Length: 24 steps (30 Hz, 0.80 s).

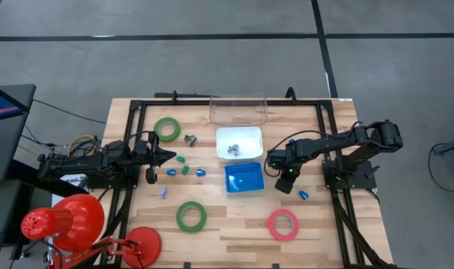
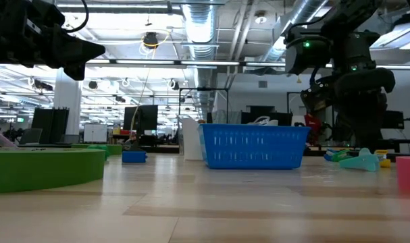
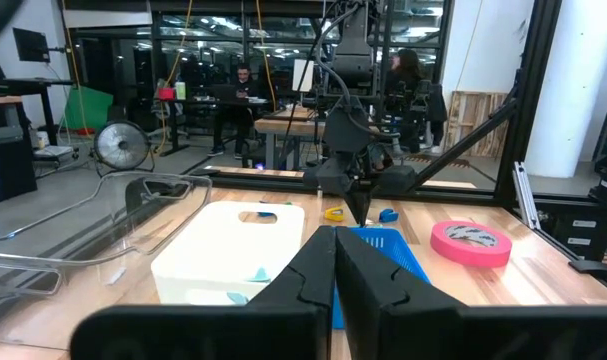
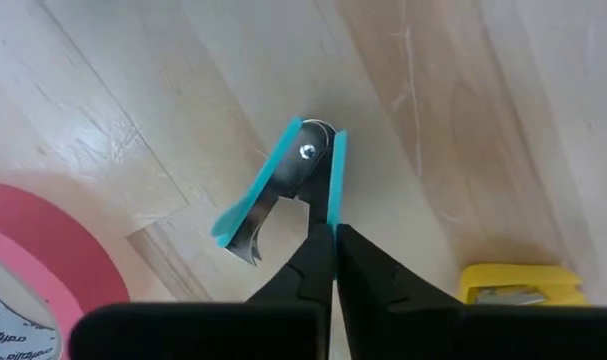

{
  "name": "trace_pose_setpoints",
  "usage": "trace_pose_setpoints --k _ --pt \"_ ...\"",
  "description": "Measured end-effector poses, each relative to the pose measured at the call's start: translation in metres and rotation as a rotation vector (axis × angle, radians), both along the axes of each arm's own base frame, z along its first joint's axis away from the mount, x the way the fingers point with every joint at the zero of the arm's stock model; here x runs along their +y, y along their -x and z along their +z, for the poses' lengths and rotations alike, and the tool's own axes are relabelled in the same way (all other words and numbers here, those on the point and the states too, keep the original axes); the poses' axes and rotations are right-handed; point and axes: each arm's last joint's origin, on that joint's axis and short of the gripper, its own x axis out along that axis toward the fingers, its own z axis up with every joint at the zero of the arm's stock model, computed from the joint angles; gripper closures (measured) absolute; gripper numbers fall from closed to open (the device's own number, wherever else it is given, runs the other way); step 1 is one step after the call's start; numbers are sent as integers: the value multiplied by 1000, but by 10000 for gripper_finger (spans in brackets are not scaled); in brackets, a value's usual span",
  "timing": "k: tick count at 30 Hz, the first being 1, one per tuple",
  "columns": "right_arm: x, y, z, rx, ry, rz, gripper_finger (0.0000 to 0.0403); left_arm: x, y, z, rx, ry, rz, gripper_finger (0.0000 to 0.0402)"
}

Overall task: Pick and place Stapler, Stapler remover, tape
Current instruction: Put the light blue staple remover into the white bin

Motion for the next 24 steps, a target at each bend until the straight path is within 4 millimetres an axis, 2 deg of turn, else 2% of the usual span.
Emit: trace_pose_setpoints --k 7,24 --pt "0 -3 3 -11 -13 0 402 0 0 0 0 0 0 398" --pt "-1 -10 60 -221 -18 -3 403 0 0 0 0 0 0 398"
